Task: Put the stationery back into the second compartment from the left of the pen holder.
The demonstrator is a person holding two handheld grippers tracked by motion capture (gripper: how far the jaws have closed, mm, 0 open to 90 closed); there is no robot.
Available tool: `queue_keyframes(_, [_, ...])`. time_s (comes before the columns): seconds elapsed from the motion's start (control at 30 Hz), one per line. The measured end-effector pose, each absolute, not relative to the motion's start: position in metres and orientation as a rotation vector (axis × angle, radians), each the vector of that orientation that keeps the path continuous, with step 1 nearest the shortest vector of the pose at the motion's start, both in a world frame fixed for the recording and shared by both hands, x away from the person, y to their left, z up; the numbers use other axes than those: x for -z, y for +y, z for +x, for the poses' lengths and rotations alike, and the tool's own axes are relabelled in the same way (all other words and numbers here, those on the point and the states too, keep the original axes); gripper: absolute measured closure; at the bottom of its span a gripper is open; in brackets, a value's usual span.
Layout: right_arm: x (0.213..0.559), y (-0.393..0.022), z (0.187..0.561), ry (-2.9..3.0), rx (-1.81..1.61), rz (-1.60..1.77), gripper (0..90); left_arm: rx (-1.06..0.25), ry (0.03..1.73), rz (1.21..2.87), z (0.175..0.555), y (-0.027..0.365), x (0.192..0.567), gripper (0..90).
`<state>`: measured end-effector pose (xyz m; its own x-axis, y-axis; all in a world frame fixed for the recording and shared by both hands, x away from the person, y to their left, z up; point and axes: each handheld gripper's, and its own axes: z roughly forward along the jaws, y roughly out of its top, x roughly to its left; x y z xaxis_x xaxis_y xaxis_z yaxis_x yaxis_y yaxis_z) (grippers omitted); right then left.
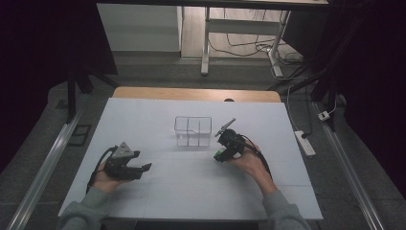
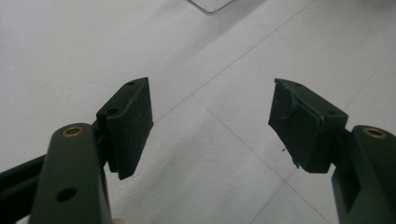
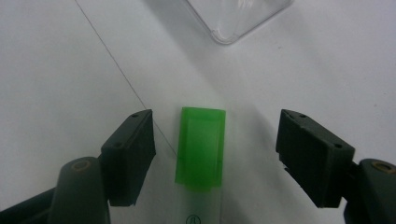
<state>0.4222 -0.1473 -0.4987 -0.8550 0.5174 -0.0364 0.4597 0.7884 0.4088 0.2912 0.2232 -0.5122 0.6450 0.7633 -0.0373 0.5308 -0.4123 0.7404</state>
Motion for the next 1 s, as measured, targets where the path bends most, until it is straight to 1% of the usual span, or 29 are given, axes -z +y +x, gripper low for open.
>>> queue_keyframes(0.27, [0.5039, -0.1444, 0.4213, 2.841, -0.549, 0.763, 38.1, -0.398, 1.001, 2.116, 0.2912, 0.2236, 0.5122, 29.7])
queue_keyframes(0.3, [0.5036, -0.1442, 0.4209, 2.843, -0.552, 0.761, 40.7, -0.399, 1.001, 2.116, 0.2912, 0.2236, 0.5122, 29.7])
queue_keyframes(0.33, [0.5036, -0.1442, 0.4209, 2.843, -0.552, 0.761, 40.7, -0.399, 1.0, 2.115, 0.2911, 0.2237, 0.5121, 29.7])
queue_keyframes(0.47, [0.5031, -0.144, 0.4205, 2.849, -0.556, 0.772, 46.6, -0.4, 0.998, 2.118, 0.291, 0.2233, 0.5122, 29.7])
queue_keyframes(0.63, [0.5021, -0.1435, 0.4192, 2.851, -0.551, 0.776, 57.4, -0.399, 0.997, 2.12, 0.2909, 0.2229, 0.5123, 29.7])
queue_keyframes(0.7, [0.5016, -0.1436, 0.4186, 2.856, -0.554, 0.769, 65.0, -0.399, 0.997, 2.12, 0.2909, 0.223, 0.5122, 29.7])
queue_keyframes(0.77, [0.5016, -0.1436, 0.4181, 2.857, -0.559, 0.77, 66.6, -0.399, 0.997, 2.12, 0.2909, 0.223, 0.5122, 29.7])
queue_keyframes(1.0, [0.5014, -0.1441, 0.4172, 2.854, -0.568, 0.76, 67.2, -0.4, 0.998, 2.12, 0.2911, 0.2236, 0.5124, 29.7])
